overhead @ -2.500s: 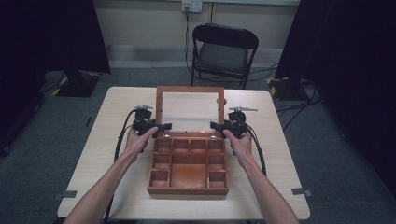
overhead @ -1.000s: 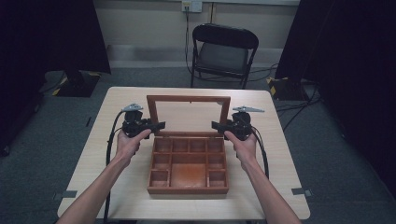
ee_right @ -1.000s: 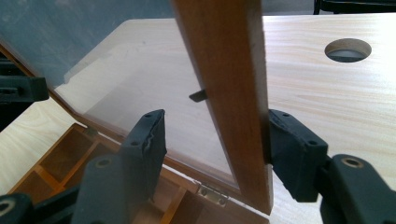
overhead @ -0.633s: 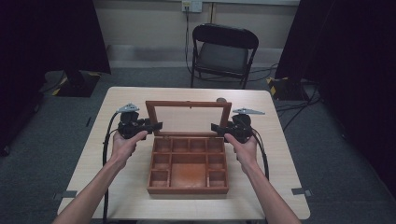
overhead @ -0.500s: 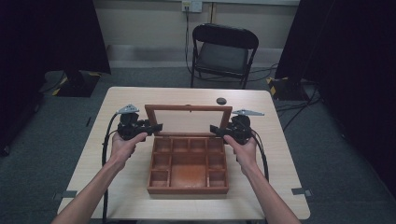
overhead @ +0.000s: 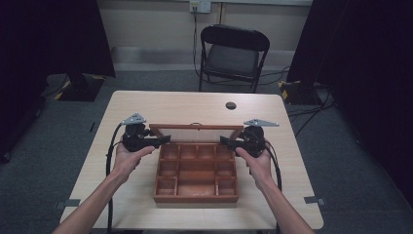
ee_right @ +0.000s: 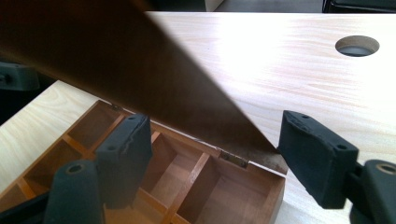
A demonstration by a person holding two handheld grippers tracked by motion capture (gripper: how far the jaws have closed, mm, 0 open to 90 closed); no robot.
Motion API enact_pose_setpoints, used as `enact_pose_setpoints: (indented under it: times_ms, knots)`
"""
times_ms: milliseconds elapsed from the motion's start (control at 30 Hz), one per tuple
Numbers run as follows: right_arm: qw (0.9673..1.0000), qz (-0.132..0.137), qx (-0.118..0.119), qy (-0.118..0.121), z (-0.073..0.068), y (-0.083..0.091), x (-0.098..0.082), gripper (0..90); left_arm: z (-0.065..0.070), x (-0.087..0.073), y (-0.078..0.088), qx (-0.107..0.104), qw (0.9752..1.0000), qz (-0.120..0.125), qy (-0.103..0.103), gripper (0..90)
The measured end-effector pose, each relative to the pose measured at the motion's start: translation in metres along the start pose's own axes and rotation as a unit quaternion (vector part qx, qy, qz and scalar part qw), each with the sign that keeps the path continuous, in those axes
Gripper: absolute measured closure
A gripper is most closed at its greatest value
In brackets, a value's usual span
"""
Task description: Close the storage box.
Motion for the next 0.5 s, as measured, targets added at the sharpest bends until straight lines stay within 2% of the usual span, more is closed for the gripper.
enact_pose_setpoints:
  times_ms: [33,100,333,400,500]
  knots:
    - [1.0000,0.001,-0.001,0.002,0.000,0.000,-0.001,24.0,-0.001,-0.001,0.001,0.004,1.0000,-0.003,-0.003,37.0]
    - [0.9999,-0.006,0.001,-0.010,0.000,0.001,-0.004,23.0,-0.001,-0.003,0.003,0.002,1.0000,-0.004,0.001,32.7]
    - [0.9998,-0.016,0.000,-0.009,0.003,0.006,-0.011,21.9,0.001,-0.010,0.004,-0.003,0.9999,-0.015,0.008,23.6]
    - [0.9998,-0.017,0.003,-0.010,0.004,0.008,-0.014,23.1,0.002,-0.012,0.003,-0.002,0.9998,-0.017,0.013,21.7]
    - [0.9996,-0.026,0.004,-0.011,0.006,0.011,-0.020,23.2,0.004,-0.013,0.002,-0.003,0.9998,-0.018,0.010,21.3]
Point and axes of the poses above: each handheld gripper's, and its own axes: y roughly backward along the jaws, x roughly out of its top, z roughly to its right, the point moved 8 cm from there along -y, roughly forward along the jaws, and after that the axes turned 6 degrees about -y, right-handed, at the moved point
